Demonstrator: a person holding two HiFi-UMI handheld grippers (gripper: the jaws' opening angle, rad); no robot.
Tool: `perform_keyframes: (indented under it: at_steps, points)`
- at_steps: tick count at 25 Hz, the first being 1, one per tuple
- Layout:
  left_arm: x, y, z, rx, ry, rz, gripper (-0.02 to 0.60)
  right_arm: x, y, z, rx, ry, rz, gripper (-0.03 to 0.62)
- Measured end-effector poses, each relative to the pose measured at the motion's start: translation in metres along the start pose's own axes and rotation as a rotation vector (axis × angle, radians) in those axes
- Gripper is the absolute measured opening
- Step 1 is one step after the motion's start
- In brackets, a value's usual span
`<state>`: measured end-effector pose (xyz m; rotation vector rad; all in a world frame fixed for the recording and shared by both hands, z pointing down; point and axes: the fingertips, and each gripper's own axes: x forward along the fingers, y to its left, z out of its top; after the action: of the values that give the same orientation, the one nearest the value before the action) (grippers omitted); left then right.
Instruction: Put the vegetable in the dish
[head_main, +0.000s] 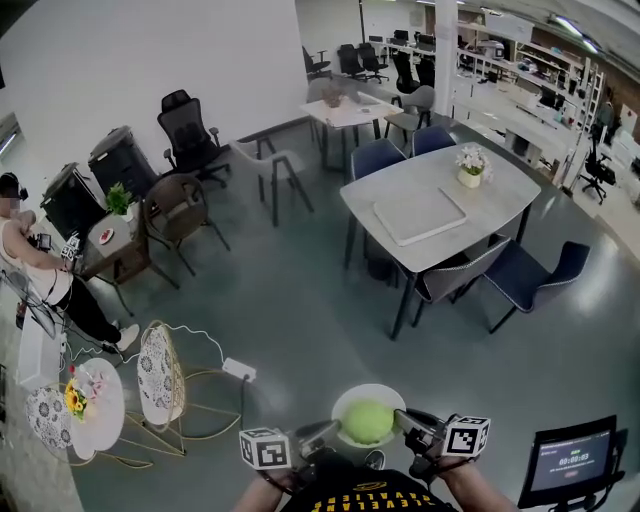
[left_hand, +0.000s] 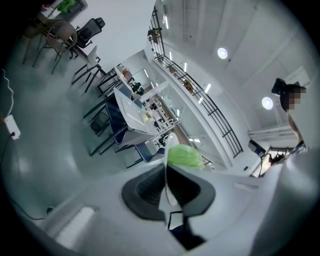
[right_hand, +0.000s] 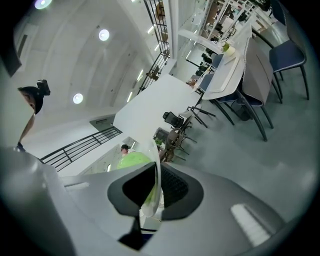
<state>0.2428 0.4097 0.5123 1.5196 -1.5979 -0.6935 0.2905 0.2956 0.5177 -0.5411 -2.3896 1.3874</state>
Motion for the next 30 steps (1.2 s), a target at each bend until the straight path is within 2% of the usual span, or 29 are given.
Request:
perform_keyframes:
  at_steps: [7, 14, 21, 30]
  points:
    - [0.042, 0.011, 0.025, 0.007, 0.048, -0.018, 0.015, -0.003, -0.025, 0.036, 0.013, -0.049, -0.019, 0.028]
    - [0.082, 0.030, 0.060, 0.007, 0.119, -0.083, 0.015, 0.005, -0.048, 0.074, 0.025, -0.128, -0.086, 0.029]
    - [0.114, 0.061, 0.133, 0.012, 0.162, -0.127, 0.014, 0.050, -0.070, 0.135, 0.029, -0.172, -0.132, 0.031]
    - [0.106, 0.117, 0.215, -0.007, 0.169, -0.161, 0.014, 0.137, -0.081, 0.177, 0.019, -0.170, -0.169, 0.031]
